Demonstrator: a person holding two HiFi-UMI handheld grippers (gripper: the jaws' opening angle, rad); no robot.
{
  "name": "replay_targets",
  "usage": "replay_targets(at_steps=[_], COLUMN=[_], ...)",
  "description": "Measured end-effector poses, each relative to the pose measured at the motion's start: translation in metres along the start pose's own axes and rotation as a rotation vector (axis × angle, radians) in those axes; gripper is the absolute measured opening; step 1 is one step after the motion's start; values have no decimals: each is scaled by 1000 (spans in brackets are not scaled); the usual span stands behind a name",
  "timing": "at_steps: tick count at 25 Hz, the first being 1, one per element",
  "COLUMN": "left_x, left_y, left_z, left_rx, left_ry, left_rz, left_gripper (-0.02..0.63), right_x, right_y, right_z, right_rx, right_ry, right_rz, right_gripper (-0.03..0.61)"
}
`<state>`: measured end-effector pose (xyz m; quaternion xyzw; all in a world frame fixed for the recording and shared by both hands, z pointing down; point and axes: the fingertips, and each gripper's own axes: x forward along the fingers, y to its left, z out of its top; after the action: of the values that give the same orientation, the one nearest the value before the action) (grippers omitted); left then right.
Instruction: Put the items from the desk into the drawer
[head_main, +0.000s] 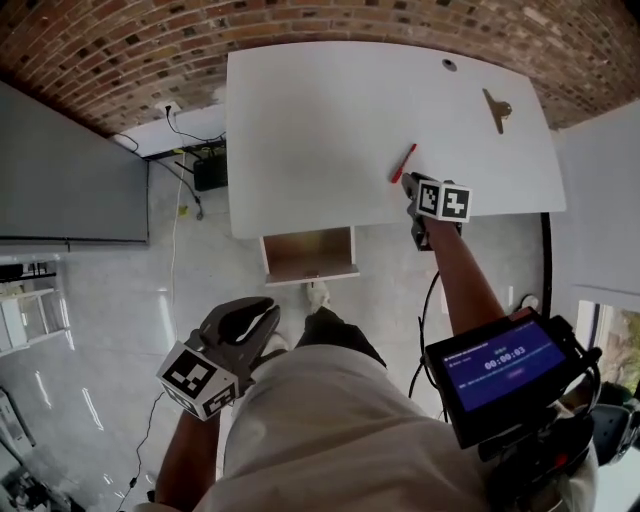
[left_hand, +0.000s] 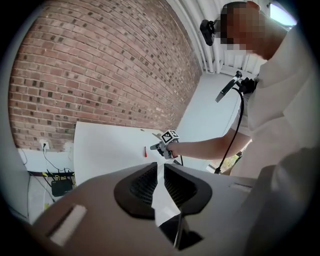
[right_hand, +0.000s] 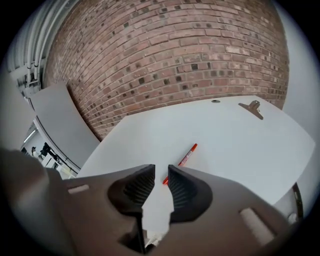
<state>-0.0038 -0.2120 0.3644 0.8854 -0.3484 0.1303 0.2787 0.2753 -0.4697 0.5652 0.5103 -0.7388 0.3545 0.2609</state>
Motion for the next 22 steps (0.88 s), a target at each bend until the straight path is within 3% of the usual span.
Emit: replay_targets(at_steps=[10,22], left_x=[43,40], left_y=[31,29], left_z=[13,10], left_rx=[-50,-56], left_ry=[14,12], left_rz=[34,56], left_gripper=[49,49], right_x=[88,95], right_y=[-52,-68], right_z=[27,11], right_rx=[95,110], right_ry=[91,174], right_rz=[-47,-148], right_gripper=[91,79])
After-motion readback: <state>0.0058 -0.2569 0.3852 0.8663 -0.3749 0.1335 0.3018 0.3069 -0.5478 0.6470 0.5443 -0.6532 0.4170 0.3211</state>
